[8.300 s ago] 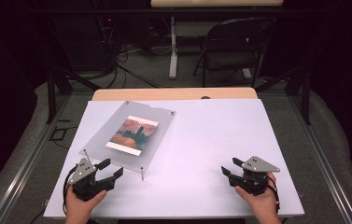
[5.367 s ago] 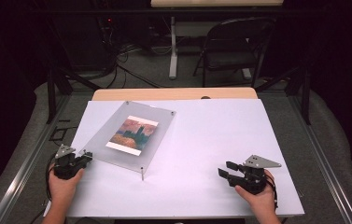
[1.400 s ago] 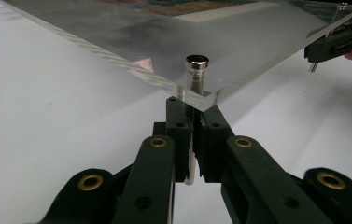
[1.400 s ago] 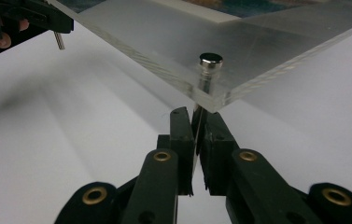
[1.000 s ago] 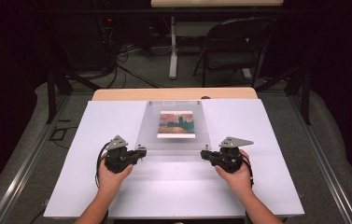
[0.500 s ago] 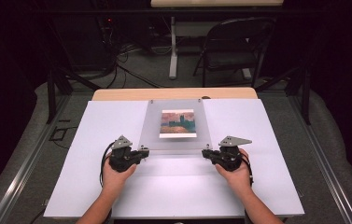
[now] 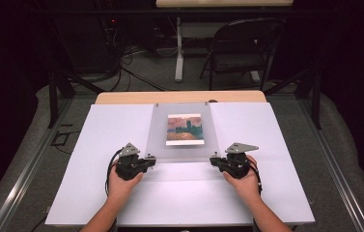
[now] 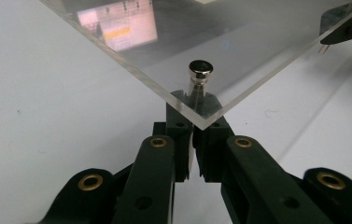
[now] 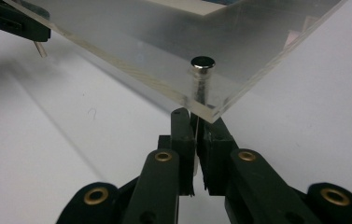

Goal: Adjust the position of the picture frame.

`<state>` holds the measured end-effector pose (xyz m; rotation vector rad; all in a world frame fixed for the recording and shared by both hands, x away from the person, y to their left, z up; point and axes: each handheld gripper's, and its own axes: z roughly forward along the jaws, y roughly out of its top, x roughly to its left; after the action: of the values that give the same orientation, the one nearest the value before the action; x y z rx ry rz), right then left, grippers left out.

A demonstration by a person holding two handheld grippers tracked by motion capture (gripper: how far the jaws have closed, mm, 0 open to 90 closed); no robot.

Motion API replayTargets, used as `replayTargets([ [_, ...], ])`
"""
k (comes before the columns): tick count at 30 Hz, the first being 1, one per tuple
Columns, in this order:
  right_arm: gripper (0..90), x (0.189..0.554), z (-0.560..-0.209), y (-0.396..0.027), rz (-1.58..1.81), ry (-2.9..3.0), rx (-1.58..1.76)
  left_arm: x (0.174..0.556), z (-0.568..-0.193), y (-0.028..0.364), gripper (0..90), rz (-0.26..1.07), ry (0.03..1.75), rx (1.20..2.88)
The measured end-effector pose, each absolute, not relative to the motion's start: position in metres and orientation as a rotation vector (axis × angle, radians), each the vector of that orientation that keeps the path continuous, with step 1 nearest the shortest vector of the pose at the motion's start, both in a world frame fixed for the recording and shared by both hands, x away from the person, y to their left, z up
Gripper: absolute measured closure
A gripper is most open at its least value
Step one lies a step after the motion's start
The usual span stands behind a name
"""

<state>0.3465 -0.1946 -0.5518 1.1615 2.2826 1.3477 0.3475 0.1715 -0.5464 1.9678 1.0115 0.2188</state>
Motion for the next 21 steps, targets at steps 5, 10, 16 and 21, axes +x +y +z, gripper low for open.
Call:
replayTargets([
  [5, 85.8, 0.346, -0.555, -0.194, 1.334, 2.297, 1.162, 0.347, -0.549, 0.171, 85.0, 0.214, 1.013, 1.983],
  [10, 85.7, 0.347, -0.559, -0.193, 1.313, 2.313, 1.162, 0.348, -0.553, 0.17, 84.9, 0.218, 1.011, 2.011],
  [16, 85.4, 0.346, -0.564, -0.192, 1.299, 2.32, 1.18, 0.348, -0.557, 0.171, 84.7, 0.213, 1.007, 2.015],
  [21, 84.5, 0.346, -0.564, -0.193, 1.316, 2.314, 1.196, 0.348, -0.558, 0.172, 84.4, 0.206, 1.008, 2.007],
])
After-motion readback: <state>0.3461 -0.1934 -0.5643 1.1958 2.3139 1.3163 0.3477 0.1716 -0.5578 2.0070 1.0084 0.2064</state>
